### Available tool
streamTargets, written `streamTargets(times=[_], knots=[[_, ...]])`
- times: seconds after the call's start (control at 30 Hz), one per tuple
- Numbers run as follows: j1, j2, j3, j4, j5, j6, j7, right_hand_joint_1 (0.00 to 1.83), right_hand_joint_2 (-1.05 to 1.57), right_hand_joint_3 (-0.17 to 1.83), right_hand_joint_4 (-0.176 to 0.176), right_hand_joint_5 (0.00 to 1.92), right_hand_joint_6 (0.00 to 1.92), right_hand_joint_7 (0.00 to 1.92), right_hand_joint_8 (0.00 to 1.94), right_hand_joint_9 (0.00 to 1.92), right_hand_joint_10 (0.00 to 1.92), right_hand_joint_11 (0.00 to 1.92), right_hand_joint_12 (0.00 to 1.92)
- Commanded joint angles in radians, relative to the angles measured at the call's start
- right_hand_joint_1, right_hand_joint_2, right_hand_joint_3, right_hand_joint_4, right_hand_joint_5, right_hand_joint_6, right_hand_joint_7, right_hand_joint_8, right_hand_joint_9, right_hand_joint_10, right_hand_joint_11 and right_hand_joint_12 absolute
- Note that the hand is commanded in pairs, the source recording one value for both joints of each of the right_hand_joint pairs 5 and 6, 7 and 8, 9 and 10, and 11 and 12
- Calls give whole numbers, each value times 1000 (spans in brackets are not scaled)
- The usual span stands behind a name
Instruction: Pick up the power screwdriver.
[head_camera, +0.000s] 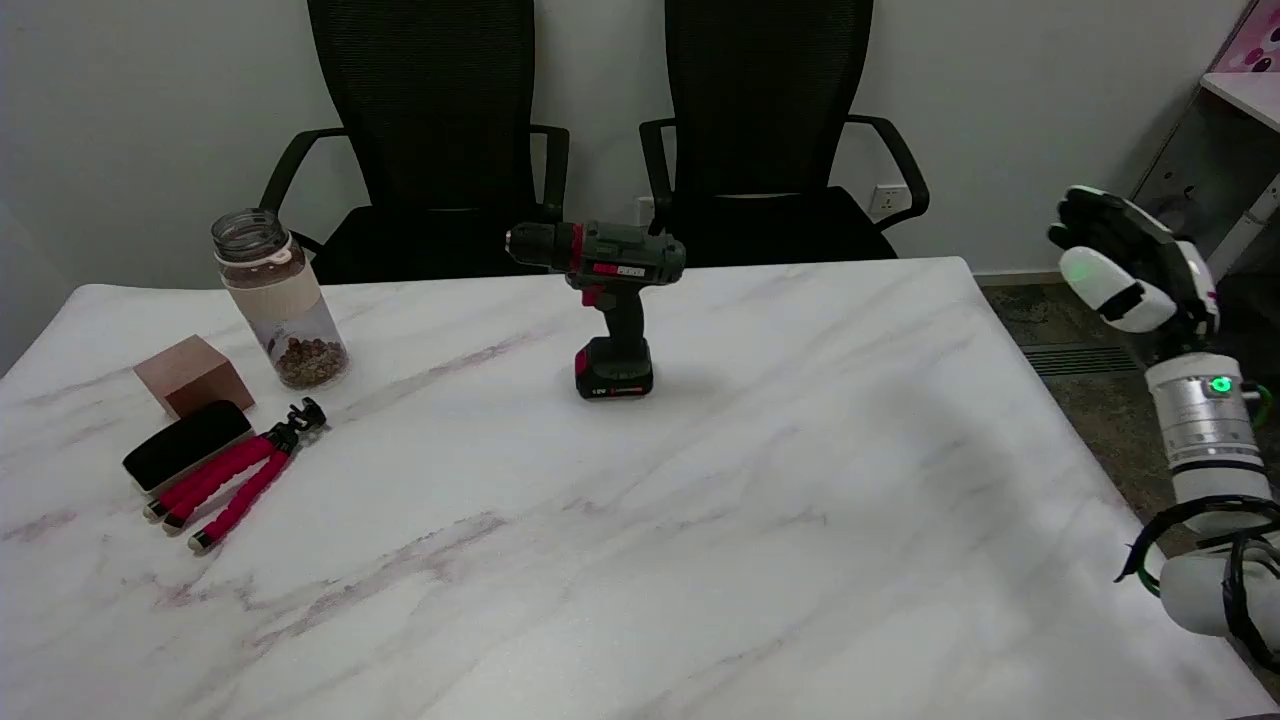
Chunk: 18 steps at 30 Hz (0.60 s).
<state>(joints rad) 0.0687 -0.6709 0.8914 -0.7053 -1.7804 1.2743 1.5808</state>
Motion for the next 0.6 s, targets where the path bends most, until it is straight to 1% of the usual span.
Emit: streamTargets(times=[0.03,0.1,0.13,0.17,0.23,0.3,0.37,0.43,0.53,0.6], knots=[[77,8,-27,-266,-338,-125,45,921,11,909,-62,478,478,478,478,398,398,439,439],[128,5,-74,-300,-417,-208,53,919,-45,950,-49,455,455,455,455,386,386,394,394],[145,1,-90,-307,-431,-220,55,917,-125,1000,-41,413,413,413,413,377,377,375,375],[170,-5,-115,-311,-440,-236,56,916,-180,1007,-30,370,370,370,370,370,370,368,368],[218,-25,-170,-312,-438,-259,56,913,-270,988,-22,288,288,288,288,359,359,353,353],[254,-50,-193,-312,-440,-292,56,912,-288,943,-19,274,274,274,274,357,357,347,347],[272,-75,-198,-305,-442,-335,56,911,-310,943,-16,263,263,263,263,354,354,334,334],[303,-107,-212,-284,-442,-377,56,911,-361,955,-11,249,249,249,249,328,328,295,295],[374,-176,-266,-195,-442,-404,56,909,-435,954,33,200,200,200,200,277,277,224,224],[423,-235,-292,-102,-442,-410,56,909,-450,937,40,188,188,188,188,264,264,210,210]])
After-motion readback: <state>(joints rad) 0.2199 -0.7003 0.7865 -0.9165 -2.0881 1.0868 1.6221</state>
